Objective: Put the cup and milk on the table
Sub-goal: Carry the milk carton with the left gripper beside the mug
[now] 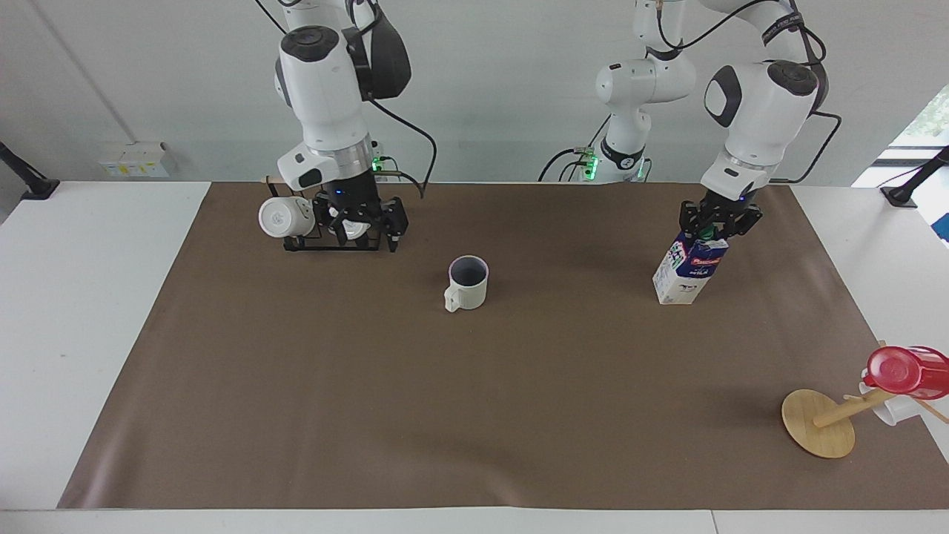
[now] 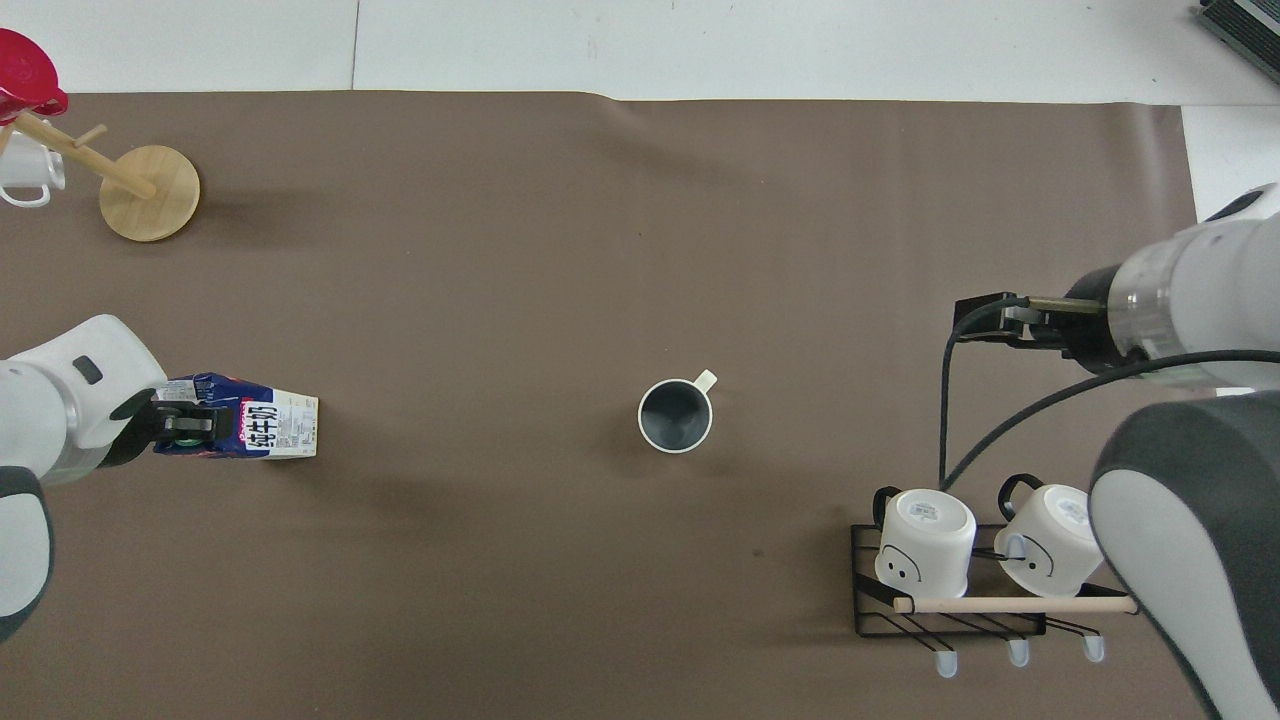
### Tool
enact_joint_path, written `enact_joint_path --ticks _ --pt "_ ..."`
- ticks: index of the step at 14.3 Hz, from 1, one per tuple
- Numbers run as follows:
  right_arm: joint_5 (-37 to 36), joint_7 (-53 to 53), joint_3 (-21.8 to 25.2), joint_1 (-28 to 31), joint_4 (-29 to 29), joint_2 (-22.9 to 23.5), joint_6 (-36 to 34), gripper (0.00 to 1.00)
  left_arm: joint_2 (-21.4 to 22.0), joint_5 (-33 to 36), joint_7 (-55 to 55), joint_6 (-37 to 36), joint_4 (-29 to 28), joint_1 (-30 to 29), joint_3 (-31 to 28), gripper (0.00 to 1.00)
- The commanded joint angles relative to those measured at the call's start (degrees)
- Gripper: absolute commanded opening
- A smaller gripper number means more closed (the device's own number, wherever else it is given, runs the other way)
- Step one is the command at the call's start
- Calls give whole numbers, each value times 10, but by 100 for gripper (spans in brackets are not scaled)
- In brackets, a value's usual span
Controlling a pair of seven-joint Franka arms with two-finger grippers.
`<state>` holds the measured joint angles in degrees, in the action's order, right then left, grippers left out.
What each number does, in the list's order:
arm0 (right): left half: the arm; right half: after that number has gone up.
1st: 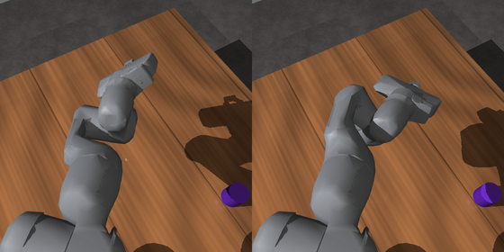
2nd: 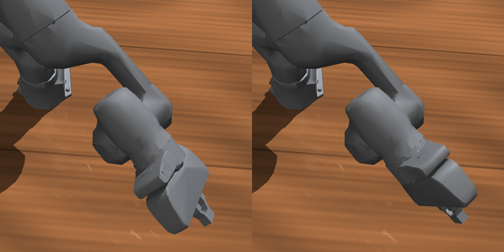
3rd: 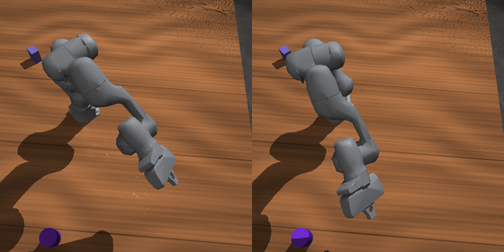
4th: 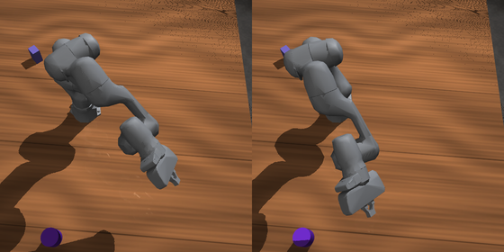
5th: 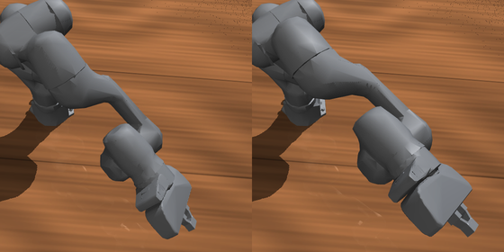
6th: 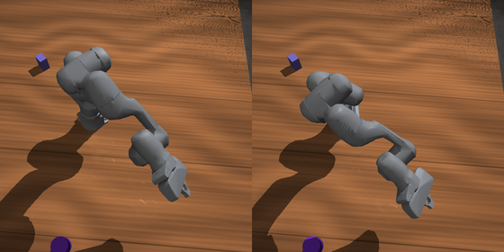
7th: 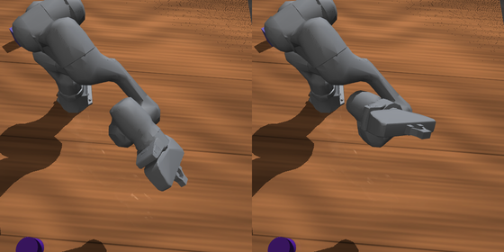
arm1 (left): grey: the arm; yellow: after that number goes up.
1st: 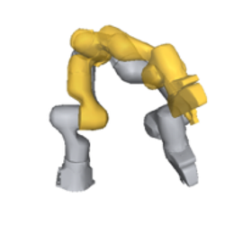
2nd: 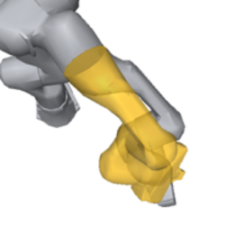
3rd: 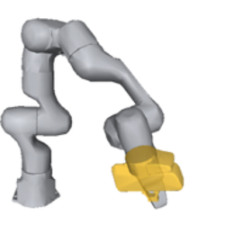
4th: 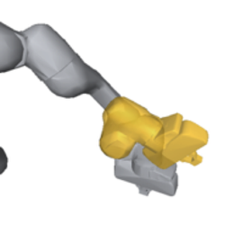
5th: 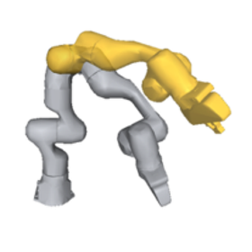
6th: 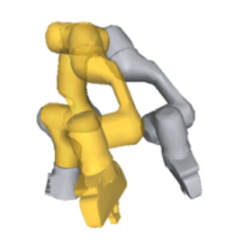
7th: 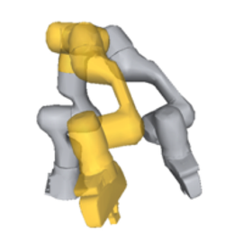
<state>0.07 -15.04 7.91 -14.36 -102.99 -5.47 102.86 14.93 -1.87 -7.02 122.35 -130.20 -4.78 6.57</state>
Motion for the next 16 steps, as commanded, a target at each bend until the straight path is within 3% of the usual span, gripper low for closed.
enact_joint_path --ticks 1,3,11,16 --pt "-6 57 0 37 2 -11 -34 100 10 -3 12 -49 35 -2 7 54" --pt "-6 80 0 63 2 -17 -53 100 11 -3 52 -76 50 9 13 54" --pt "-6 188 0 155 0 -24 -89 100 -8 -3 284 -110 126 160 15 54" --pt "-9 157 -10 148 53 -23 -98 100 -35 -8 332 -99 152 207 18 53"
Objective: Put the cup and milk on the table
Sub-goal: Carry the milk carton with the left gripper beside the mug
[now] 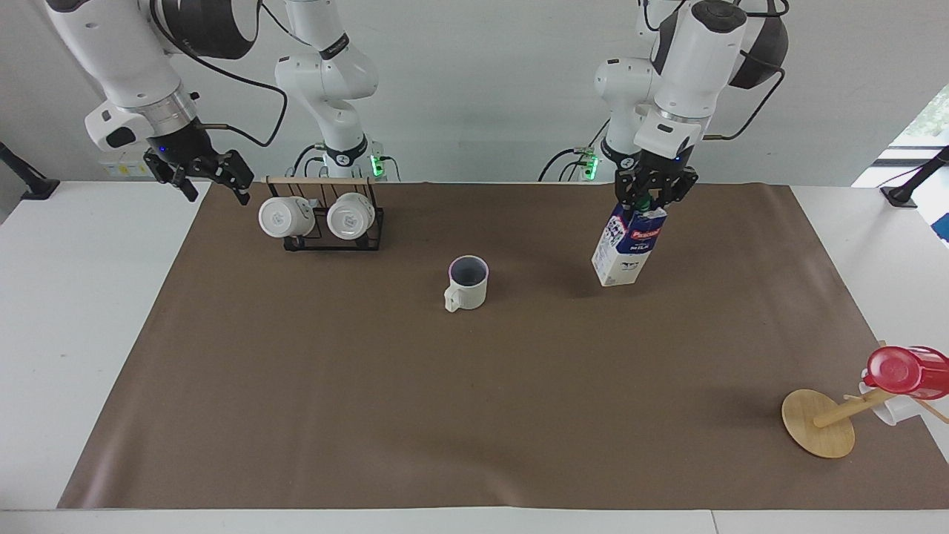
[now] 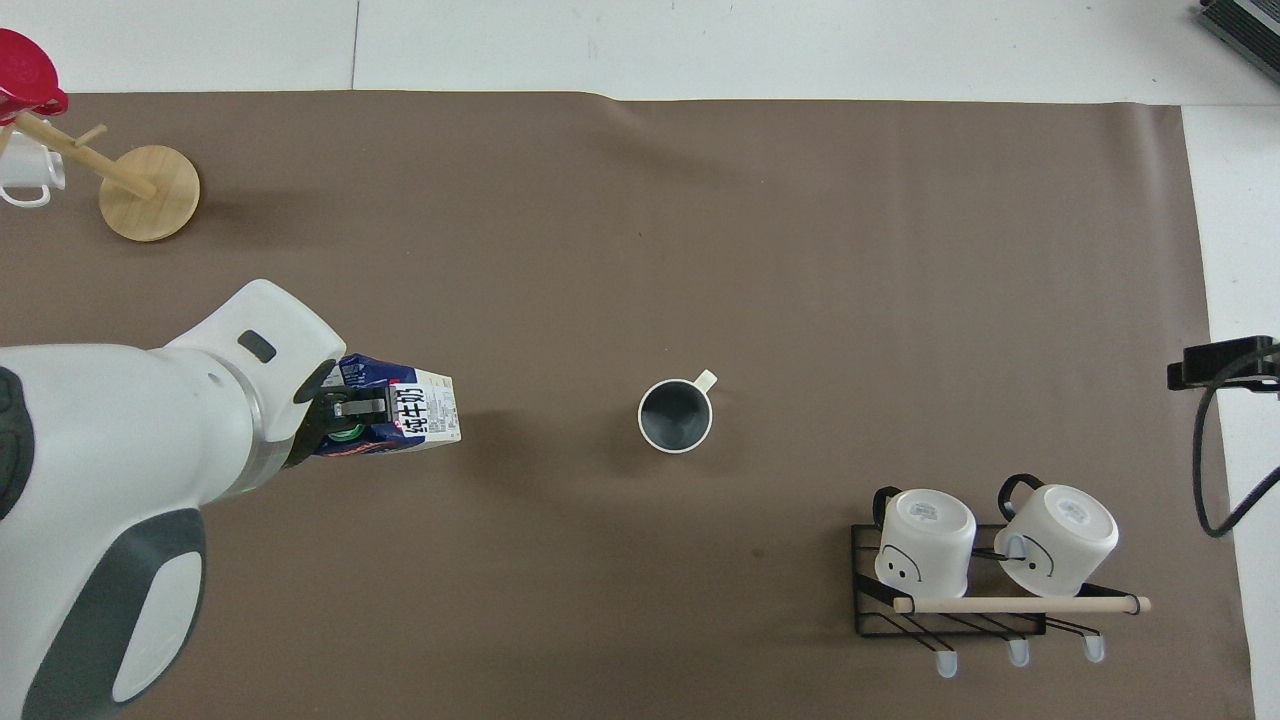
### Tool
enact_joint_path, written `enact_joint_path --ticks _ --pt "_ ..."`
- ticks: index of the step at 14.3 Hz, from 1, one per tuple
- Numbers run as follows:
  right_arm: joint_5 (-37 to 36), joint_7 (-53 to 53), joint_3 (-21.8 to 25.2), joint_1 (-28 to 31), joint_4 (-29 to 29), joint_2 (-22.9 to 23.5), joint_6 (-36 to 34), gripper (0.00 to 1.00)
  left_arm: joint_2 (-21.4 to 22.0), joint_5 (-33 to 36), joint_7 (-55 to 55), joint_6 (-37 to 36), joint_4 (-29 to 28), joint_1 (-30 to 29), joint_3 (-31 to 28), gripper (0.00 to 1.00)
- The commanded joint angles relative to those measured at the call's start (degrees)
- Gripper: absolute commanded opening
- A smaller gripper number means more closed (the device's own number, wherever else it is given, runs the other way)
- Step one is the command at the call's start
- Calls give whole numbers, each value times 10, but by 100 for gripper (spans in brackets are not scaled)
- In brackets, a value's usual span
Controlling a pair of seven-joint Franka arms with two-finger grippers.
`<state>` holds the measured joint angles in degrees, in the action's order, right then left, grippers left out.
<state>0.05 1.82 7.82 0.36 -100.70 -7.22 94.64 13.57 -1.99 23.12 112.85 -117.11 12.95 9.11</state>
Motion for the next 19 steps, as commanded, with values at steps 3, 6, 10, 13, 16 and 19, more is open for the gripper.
enact_joint_path --ticks 3,6,10,13,16,19 --pt "-5 -11 -10 1 94 2 -55 100 -47 -1 83 9 35 66 -7 53" --pt "-6 -11 -14 0 110 10 -82 100 -69 15 99 37 33 89 -2 53" --pt "-10 -15 -19 -31 143 28 -102 100 -99 39 122 84 33 109 -2 53" --pt "-29 -11 -21 -41 117 15 -68 100 -119 81 161 96 30 128 -2 53" --pt "-29 -12 -21 -41 113 14 -73 100 -134 96 205 111 30 144 -1 53" --pt "-15 -11 -20 -40 120 15 -89 100 -139 96 208 118 30 149 -1 53"
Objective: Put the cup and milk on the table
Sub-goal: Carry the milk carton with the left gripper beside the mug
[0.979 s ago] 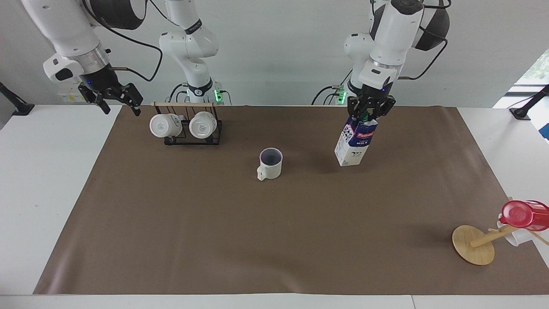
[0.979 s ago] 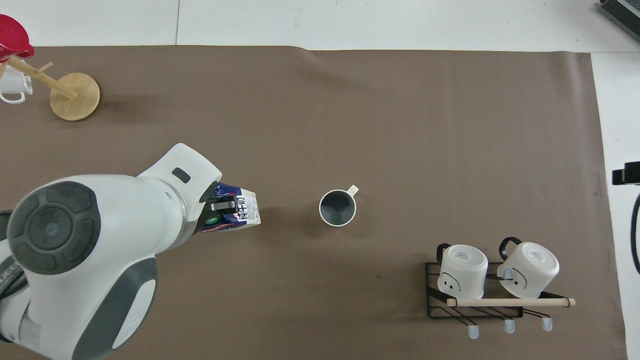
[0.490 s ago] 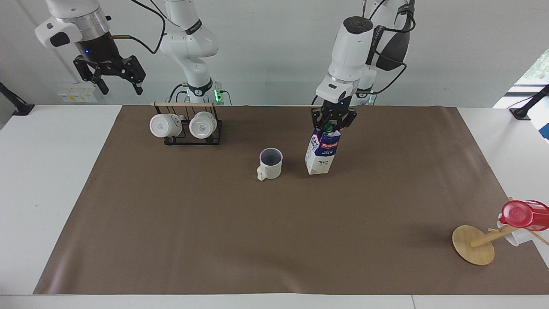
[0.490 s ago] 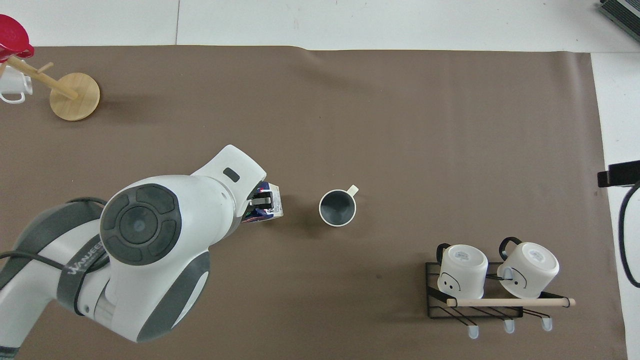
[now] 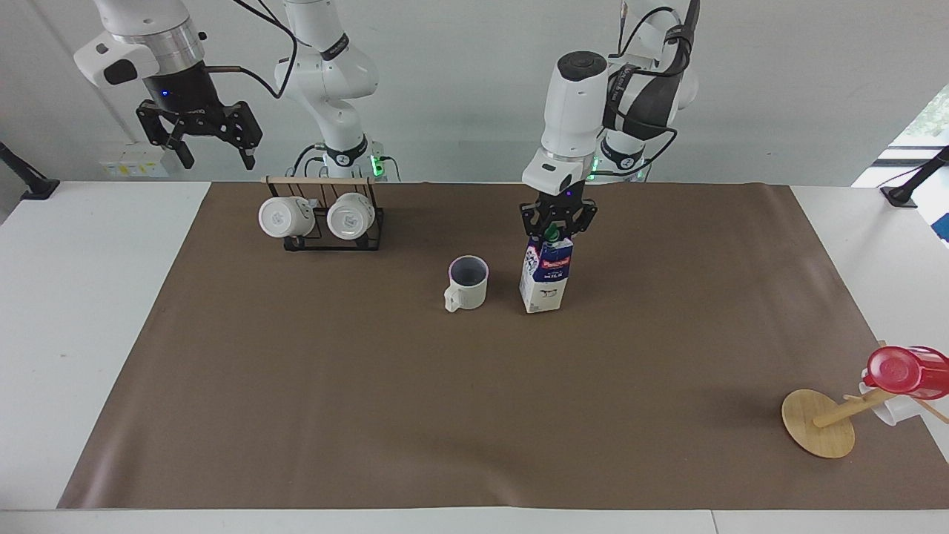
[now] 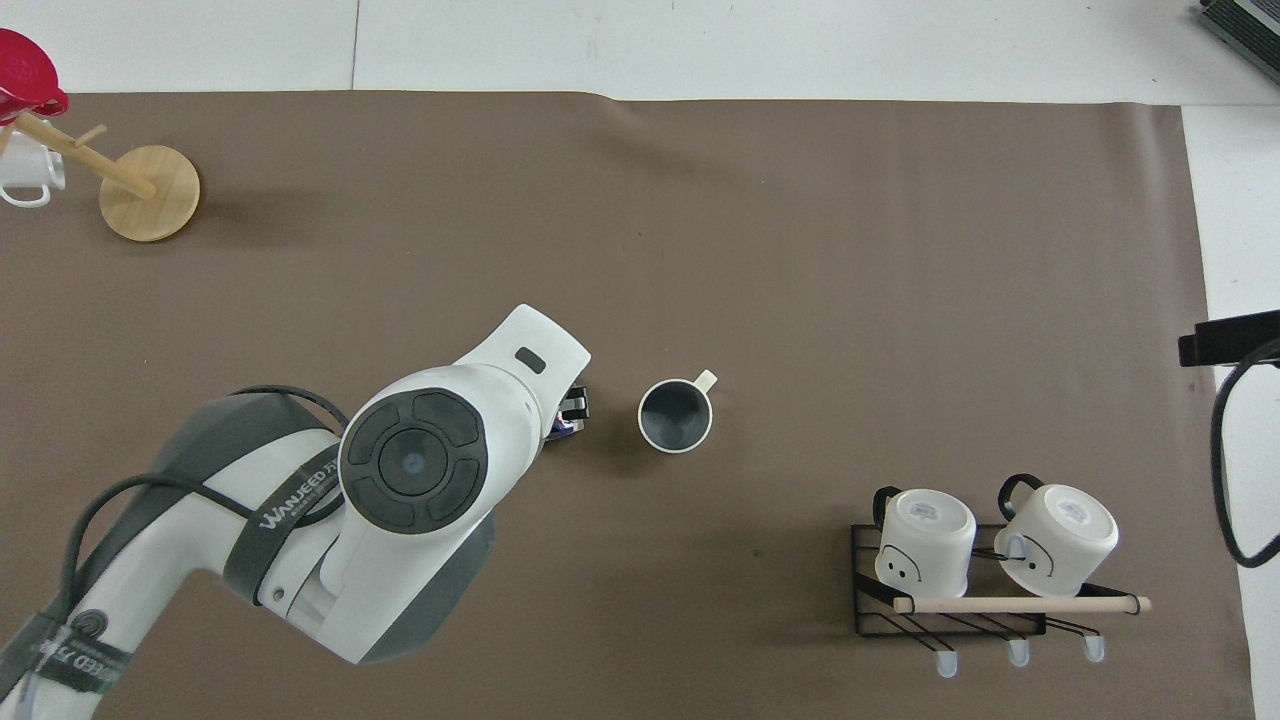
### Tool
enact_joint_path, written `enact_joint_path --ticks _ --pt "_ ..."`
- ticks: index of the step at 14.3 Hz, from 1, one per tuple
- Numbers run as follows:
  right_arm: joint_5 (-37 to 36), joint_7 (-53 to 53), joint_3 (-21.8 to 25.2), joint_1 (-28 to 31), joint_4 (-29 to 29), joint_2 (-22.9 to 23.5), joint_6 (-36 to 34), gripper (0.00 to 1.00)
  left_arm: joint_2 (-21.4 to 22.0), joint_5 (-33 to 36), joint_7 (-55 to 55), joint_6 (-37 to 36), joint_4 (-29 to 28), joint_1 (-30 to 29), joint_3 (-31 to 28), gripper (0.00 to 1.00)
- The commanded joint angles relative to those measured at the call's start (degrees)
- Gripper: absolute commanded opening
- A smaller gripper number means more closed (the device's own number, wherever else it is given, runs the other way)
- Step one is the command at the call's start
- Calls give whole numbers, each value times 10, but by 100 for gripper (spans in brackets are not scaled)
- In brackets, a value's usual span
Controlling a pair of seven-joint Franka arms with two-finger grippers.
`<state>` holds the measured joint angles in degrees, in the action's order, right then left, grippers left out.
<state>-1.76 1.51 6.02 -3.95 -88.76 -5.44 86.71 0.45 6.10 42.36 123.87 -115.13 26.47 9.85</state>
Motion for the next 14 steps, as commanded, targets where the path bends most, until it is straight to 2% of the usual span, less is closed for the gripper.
enact_joint_path --ticks 1,3,4,7,8,11,14 --pt "3 -8 -2 4 7 -3 -12 100 -10 15 23 9 10 20 -9 53" --pt "3 -10 -2 3 7 -3 -11 100 -17 16 25 15 10 21 -9 55" --pt "3 -10 -2 3 5 -4 -11 100 -17 17 25 17 10 20 -9 59" --pt "3 -9 -3 3 8 -3 -22 100 -18 22 23 18 10 20 -8 99" --pt "5 -9 -3 3 11 -2 -40 100 -18 22 22 15 10 20 -9 100" --pt "4 -10 -3 3 11 -3 -37 100 -17 22 22 2 18 20 -8 100" --pt "6 -9 -2 3 10 -4 -38 100 -18 13 19 -65 70 18 -7 100"
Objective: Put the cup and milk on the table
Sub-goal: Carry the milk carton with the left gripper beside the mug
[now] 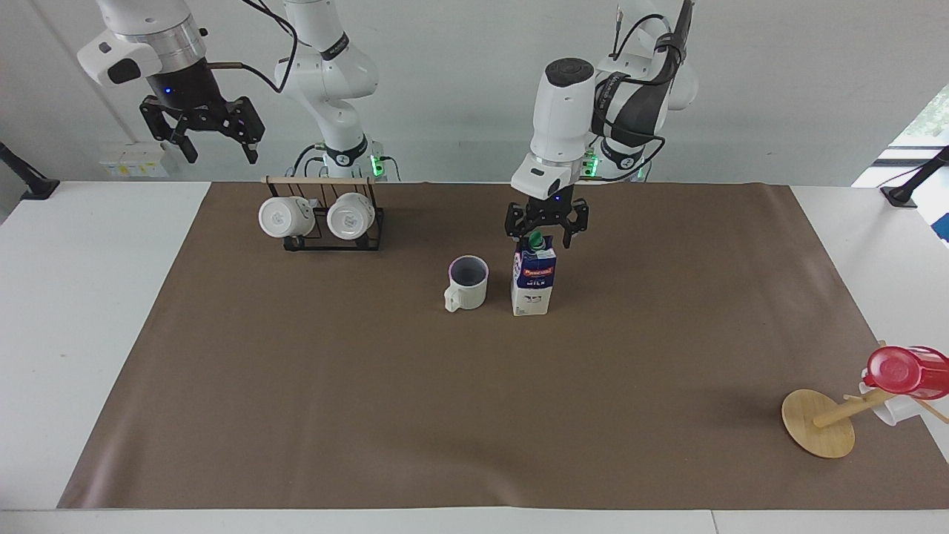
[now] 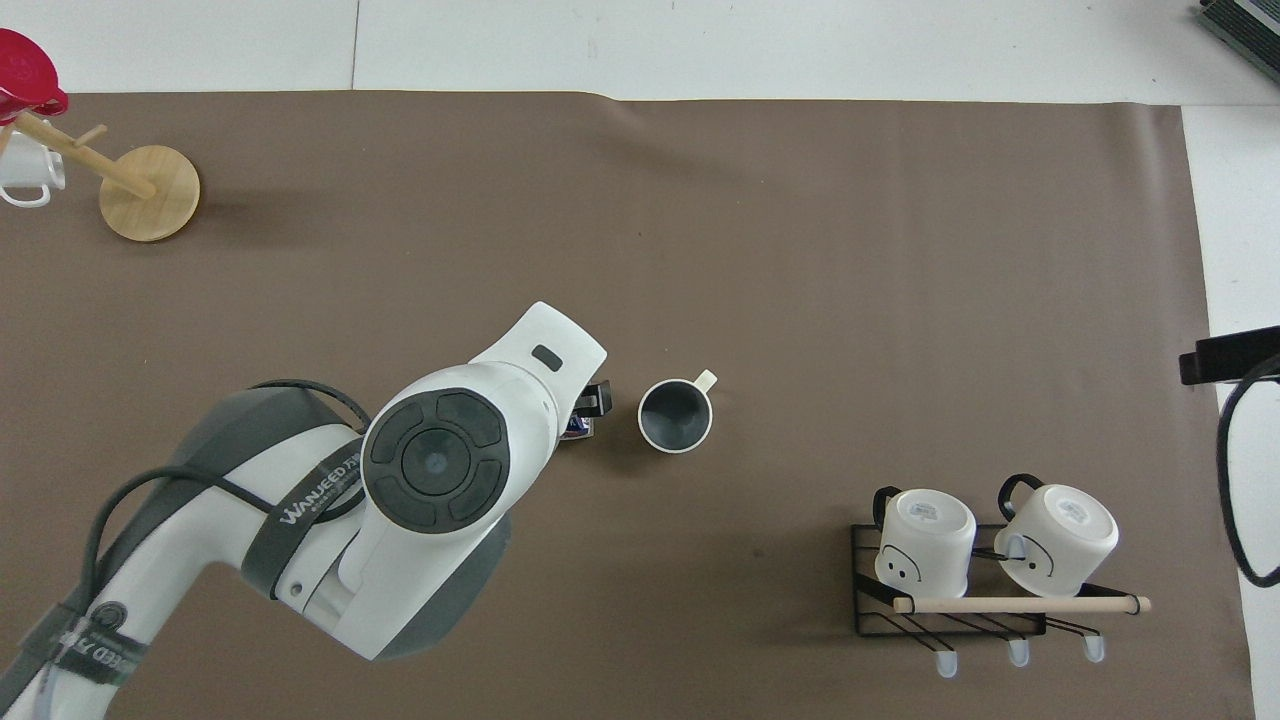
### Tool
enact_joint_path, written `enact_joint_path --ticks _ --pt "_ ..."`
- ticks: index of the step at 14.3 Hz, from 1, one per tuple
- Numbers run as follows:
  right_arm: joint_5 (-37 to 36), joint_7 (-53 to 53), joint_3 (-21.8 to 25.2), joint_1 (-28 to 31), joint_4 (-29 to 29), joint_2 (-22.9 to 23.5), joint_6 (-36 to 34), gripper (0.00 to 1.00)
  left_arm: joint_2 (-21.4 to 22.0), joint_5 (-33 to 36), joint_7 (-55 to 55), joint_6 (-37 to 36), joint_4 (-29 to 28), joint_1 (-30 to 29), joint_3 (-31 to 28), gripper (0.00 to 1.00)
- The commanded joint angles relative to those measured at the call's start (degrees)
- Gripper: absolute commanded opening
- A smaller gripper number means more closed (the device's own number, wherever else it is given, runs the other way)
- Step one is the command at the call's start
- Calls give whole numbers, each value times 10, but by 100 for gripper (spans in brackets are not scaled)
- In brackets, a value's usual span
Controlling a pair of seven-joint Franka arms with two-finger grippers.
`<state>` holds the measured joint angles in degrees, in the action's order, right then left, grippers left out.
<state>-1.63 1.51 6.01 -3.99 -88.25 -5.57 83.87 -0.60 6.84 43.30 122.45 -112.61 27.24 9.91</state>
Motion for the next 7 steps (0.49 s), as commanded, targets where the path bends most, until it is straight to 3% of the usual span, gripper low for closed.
enact_joint_path --ticks 1,7 --pt "4 -9 1 5 4 -3 -10 100 -7 3 8 -72 58 9 -8 100" --pt "4 -9 -2 7 4 -3 -10 100 8 -40 -26 -212 134 -23 -17 100"
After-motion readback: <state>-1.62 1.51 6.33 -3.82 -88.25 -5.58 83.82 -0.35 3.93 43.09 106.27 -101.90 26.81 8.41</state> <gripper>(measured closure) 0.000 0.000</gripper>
